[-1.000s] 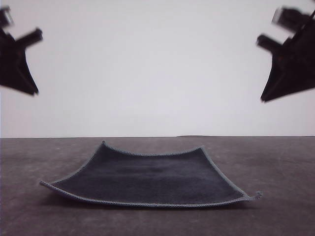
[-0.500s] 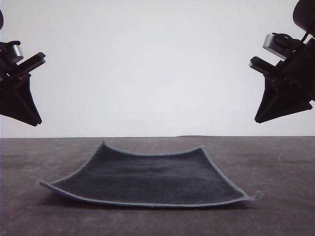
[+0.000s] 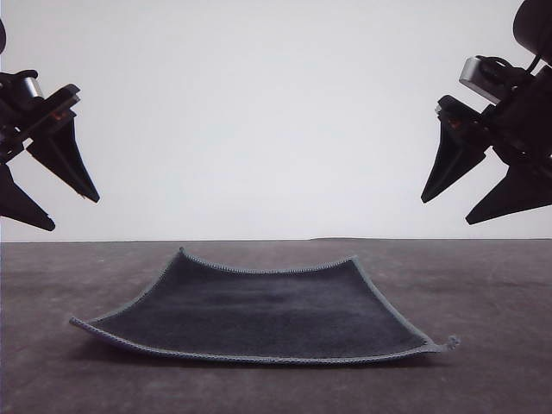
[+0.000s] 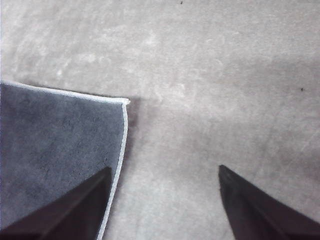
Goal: Fold clothes
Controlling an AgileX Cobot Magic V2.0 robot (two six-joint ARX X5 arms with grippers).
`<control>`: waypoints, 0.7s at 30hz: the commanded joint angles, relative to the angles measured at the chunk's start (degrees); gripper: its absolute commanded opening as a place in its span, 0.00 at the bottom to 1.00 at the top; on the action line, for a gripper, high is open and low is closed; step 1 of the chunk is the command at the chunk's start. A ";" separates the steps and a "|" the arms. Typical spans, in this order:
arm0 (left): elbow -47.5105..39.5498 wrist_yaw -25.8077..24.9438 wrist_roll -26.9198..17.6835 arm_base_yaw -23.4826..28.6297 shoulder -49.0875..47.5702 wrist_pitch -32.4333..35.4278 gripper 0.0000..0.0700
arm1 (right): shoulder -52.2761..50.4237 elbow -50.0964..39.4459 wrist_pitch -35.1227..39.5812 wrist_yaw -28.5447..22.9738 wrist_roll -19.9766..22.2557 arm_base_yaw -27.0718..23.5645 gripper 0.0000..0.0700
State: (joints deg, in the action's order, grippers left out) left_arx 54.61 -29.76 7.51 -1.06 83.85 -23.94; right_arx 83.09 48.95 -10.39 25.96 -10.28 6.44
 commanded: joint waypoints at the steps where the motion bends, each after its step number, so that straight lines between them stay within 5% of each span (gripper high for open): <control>1: 1.18 -1.27 -0.63 -0.33 1.31 0.74 0.57 | 0.79 1.11 0.57 0.42 0.59 0.37 0.65; 21: 18.77 -2.37 -0.58 -9.67 23.78 3.54 0.56 | 20.35 15.18 3.46 8.43 0.42 5.37 0.65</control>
State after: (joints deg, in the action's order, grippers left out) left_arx 71.57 -31.75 7.49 -10.59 105.92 -20.50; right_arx 101.93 62.91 -7.29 34.00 -10.31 11.55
